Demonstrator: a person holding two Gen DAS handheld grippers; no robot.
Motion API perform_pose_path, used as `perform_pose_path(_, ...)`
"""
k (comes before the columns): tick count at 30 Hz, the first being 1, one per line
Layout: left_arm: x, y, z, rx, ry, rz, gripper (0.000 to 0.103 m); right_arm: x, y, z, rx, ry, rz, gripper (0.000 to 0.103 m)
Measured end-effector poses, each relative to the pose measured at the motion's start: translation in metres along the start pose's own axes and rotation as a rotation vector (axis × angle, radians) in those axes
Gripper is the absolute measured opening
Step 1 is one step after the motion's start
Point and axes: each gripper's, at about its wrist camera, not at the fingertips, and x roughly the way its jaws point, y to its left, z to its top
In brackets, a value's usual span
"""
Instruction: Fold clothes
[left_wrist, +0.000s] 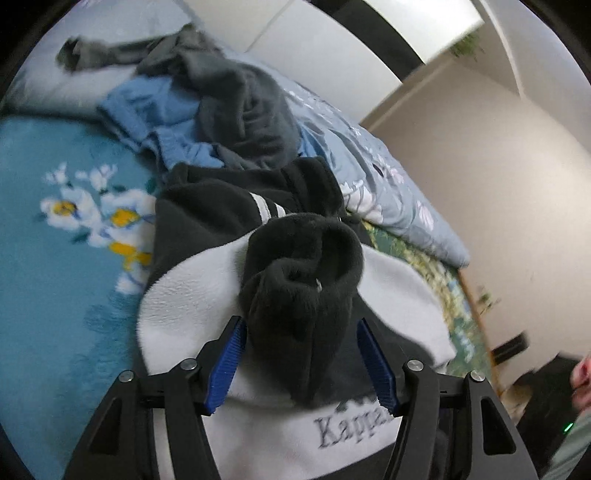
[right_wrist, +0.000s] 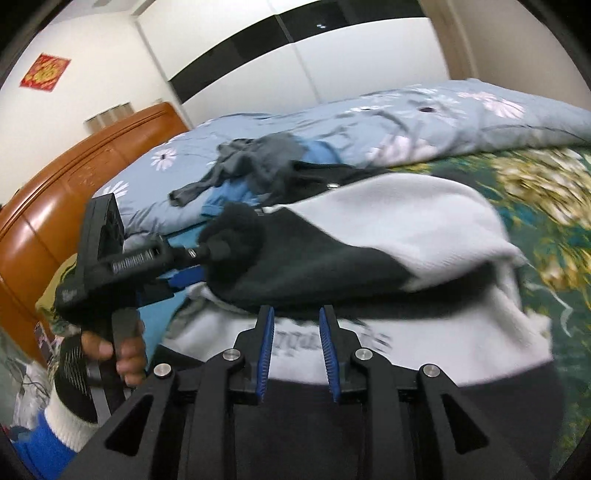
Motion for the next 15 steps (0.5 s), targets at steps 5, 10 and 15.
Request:
perform_pose_path(5, 0.003, 0.001, 0.007, -0.039, -0.018, -0.012, 0.035, -0.018, -0.030, 0.000, 0.085, -0.036, -0.008, 0.026)
perform_pose_path(10, -0.012, -0.013, 0.025, 0.015, -0.069, -0.084, 0.019, -0.030, -0.048, 0.004, 0.126, -0.054, -0.027, 0.026)
perform_pose_path(15, -0.050, 0.000, 0.028, 0.020, -0.193, -0.175, 0.019, -0.039, -0.058, 0.004, 0.143, -0.077, -0.036, 0.026)
